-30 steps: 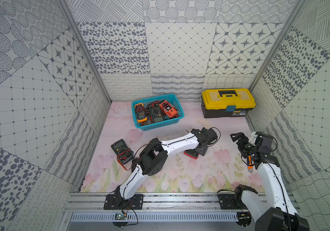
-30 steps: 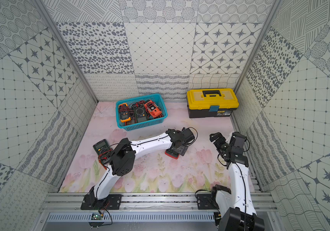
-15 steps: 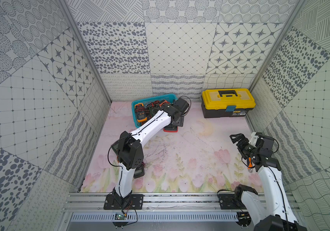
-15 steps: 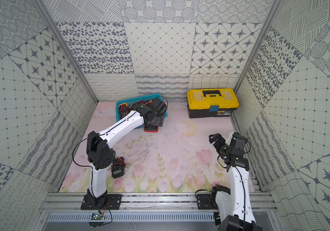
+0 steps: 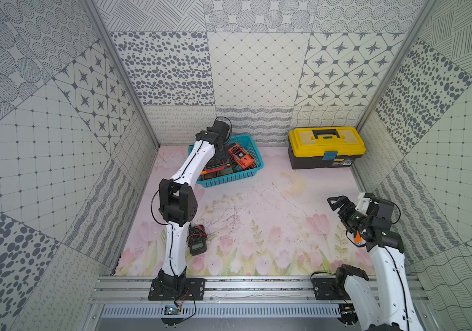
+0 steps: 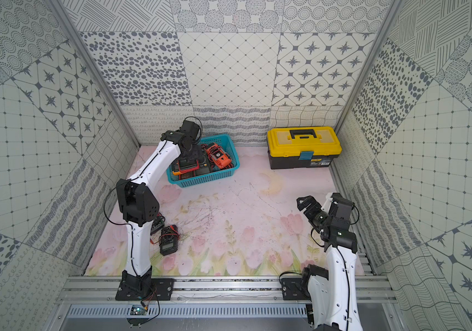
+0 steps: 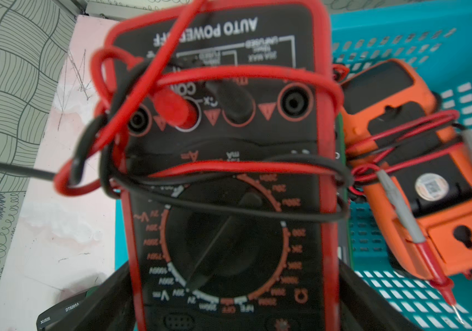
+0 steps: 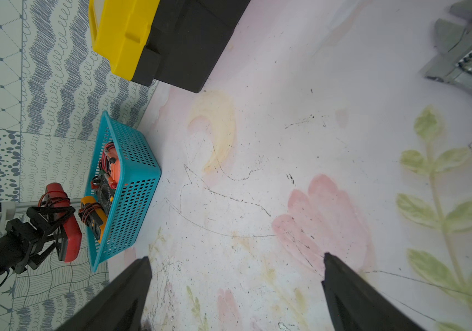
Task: Put the multimeter into the basket
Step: Place the multimeter in the basket.
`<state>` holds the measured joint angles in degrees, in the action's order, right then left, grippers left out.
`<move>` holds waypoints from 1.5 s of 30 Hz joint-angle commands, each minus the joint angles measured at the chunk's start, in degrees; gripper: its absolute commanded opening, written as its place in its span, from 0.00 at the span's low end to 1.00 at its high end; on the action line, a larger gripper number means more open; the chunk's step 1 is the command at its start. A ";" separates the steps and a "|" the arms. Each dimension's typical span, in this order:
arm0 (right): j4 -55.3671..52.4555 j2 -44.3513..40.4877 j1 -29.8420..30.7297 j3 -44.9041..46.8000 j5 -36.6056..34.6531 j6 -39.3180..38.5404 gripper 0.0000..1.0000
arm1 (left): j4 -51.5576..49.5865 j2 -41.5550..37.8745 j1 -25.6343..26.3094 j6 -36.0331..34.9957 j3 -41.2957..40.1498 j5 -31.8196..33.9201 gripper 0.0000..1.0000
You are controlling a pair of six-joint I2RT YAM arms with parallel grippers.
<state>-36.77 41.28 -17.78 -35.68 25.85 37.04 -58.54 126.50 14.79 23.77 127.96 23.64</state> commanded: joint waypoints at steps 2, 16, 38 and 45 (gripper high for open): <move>-0.23 -1.04 -0.15 -0.43 -0.36 -0.91 0.98 | 0.14 1.45 -4.50 -2.68 1.63 -1.99 0.00; 0.63 -1.24 -0.15 0.26 -0.21 -0.15 0.98 | 5.11 3.14 -7.72 -9.85 -4.67 -6.58 0.00; 3.17 -0.94 -0.13 1.23 0.61 1.10 0.98 | 3.88 -0.26 -8.85 -6.27 -11.19 -10.65 0.87; 3.99 -0.74 -0.08 1.66 0.71 0.69 0.98 | 1.24 -4.25 -8.90 -6.40 -8.02 -10.66 0.99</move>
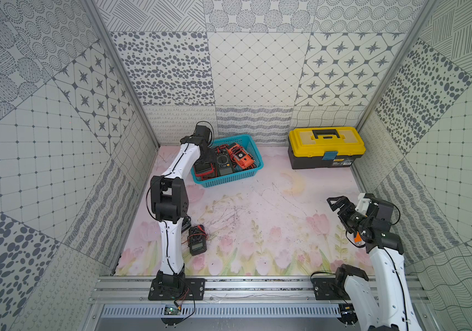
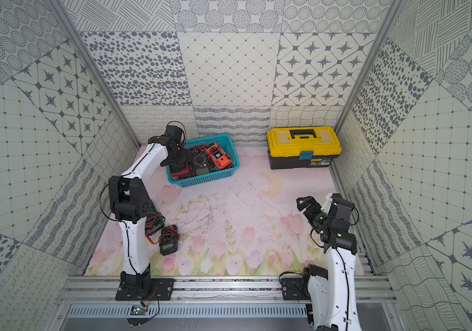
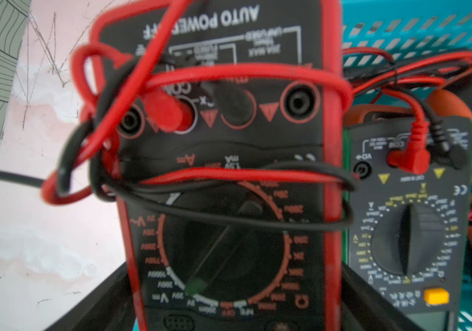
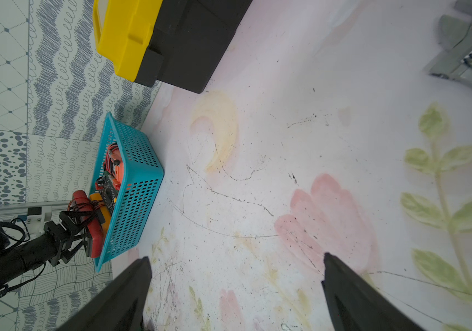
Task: Put the multimeter into the basket
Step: Place the multimeter in the basket.
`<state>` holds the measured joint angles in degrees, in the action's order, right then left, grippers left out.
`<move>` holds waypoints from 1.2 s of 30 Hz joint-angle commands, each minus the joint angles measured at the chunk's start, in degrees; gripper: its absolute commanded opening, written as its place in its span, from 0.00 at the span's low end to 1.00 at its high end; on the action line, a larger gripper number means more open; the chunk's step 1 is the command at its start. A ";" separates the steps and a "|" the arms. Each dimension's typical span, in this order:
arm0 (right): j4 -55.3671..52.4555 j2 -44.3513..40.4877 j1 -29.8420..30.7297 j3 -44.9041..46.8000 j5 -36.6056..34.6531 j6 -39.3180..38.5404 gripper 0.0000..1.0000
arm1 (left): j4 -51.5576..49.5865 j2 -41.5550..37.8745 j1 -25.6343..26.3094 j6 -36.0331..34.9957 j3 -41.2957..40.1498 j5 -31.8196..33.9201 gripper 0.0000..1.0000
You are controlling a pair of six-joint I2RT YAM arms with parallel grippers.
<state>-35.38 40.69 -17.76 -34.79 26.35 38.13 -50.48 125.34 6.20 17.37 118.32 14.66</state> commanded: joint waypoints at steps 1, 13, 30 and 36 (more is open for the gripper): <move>2.59 -0.11 -0.08 0.85 0.19 -0.57 0.98 | -6.89 -4.05 -0.26 -0.05 1.59 -2.20 0.99; 4.65 1.04 -0.16 3.09 0.21 -0.96 0.98 | -6.39 -5.13 -0.23 0.12 1.69 -4.49 0.99; 3.82 0.01 -0.11 2.27 -0.16 -0.34 0.98 | -8.49 4.16 -0.30 -2.81 6.32 -4.92 0.99; 4.05 -0.16 -0.12 2.60 0.35 -0.24 0.98 | -9.33 3.79 -0.83 -6.48 8.13 -11.46 0.99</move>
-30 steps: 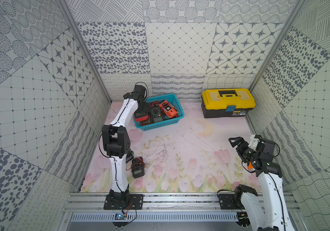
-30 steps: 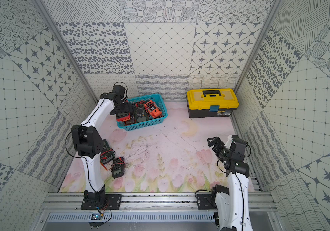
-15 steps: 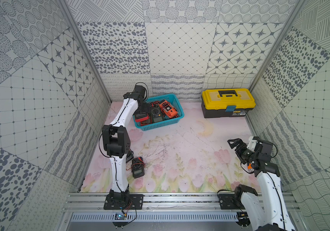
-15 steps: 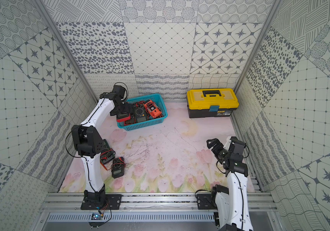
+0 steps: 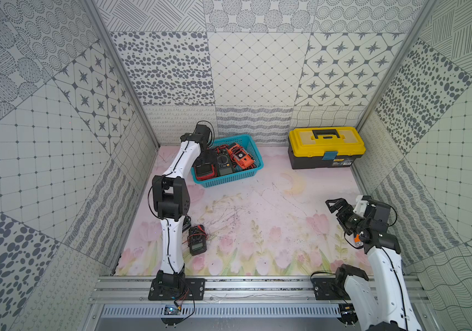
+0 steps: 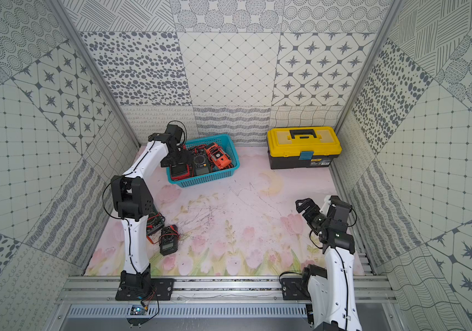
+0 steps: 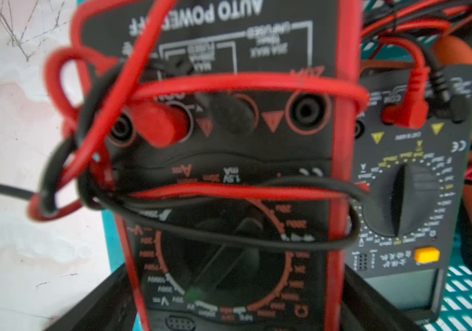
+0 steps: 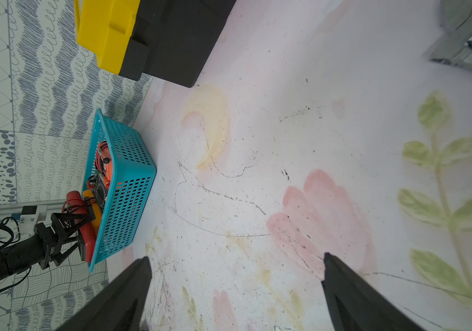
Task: Put the multimeter into the basket
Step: Place the multimeter in the basket.
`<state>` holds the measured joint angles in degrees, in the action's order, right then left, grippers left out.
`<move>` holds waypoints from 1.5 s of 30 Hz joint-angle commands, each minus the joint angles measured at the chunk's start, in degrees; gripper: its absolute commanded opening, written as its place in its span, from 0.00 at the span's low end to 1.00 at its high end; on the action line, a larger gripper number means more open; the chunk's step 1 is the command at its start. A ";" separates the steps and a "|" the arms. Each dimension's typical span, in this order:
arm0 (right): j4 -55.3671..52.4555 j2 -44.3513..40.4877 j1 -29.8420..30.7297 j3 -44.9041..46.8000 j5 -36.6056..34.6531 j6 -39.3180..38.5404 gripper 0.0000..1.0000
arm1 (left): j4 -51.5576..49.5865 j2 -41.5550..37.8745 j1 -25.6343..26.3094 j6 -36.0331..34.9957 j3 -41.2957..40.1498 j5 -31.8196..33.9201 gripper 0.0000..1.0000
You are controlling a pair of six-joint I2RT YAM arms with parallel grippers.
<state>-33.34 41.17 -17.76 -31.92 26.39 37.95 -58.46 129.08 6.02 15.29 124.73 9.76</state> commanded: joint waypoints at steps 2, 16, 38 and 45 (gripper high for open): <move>2.05 -0.63 -0.11 -0.25 0.46 -0.35 0.98 | -2.01 -0.02 -1.48 -5.26 2.46 -9.94 0.99; 17.02 8.96 26.75 -4.22 -5.68 0.24 0.98 | -3.19 -0.01 -1.88 -2.63 2.68 -7.28 0.99; 38.74 79.11 62.90 -64.29 -25.34 -16.66 0.97 | -4.02 0.03 -1.86 4.12 1.65 -5.09 0.99; 39.82 87.87 64.10 -72.96 -31.83 -26.31 0.98 | -6.56 1.43 -1.89 3.87 5.53 -5.31 0.99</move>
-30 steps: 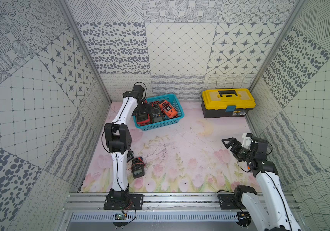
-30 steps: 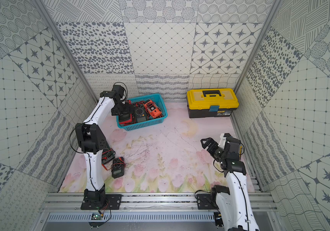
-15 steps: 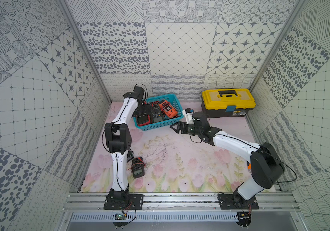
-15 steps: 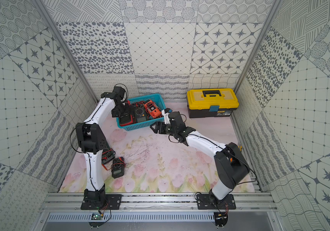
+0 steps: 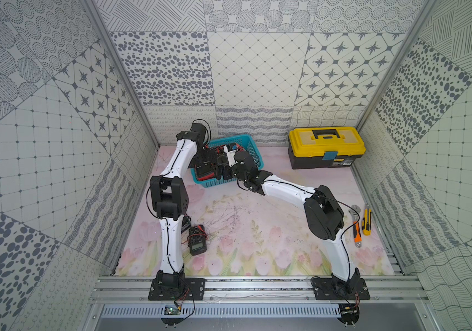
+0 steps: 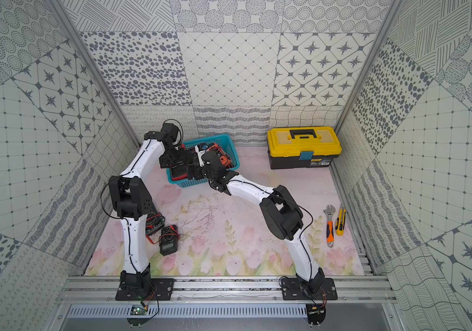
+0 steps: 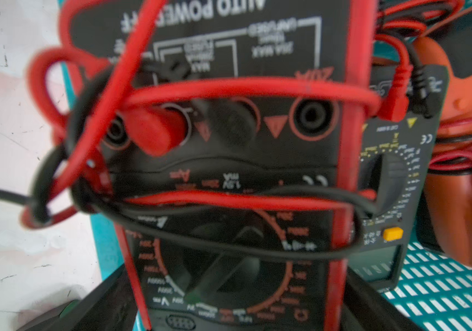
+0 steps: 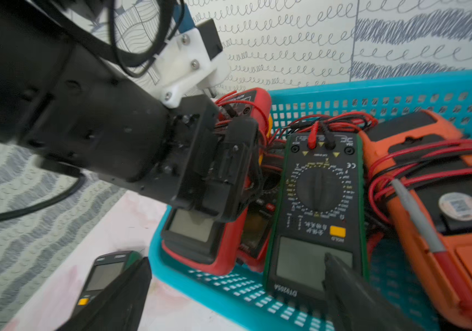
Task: Put the multimeter into the basket
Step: Place the multimeter in the basket, then pick up the multimeter from the center of the board.
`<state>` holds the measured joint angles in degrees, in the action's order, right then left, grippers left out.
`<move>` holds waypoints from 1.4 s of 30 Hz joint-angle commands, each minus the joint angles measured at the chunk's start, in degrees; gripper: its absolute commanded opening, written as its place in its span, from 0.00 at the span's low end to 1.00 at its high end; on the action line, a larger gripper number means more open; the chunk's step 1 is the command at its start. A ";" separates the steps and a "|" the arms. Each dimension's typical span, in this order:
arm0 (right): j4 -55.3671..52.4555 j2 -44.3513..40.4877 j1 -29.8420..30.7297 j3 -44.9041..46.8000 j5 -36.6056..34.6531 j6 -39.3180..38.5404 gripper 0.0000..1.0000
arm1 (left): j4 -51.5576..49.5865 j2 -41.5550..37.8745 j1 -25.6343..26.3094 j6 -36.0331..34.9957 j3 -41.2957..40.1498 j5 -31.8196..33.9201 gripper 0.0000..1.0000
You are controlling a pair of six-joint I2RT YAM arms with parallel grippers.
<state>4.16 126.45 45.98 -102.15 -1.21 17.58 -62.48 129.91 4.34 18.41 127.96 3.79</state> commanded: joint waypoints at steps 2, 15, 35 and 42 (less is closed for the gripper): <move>2.03 4.96 0.42 -5.22 -4.20 -7.02 0.98 | -2.94 0.85 -0.14 0.75 2.85 0.66 0.99; -5.73 17.49 1.53 -21.67 -4.86 -7.09 0.98 | -3.62 1.86 -0.08 1.12 3.00 -1.34 0.99; -27.40 30.30 1.25 -43.31 -11.44 -5.10 0.98 | -8.96 -2.15 -0.49 -3.99 6.98 -0.93 0.99; -27.61 27.96 1.28 -42.93 -5.25 -5.60 0.98 | -9.68 -7.27 -1.05 -4.70 4.89 3.34 0.99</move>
<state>-16.34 152.99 48.12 -145.93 -8.73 11.44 -68.47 127.57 3.86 16.25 133.27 7.09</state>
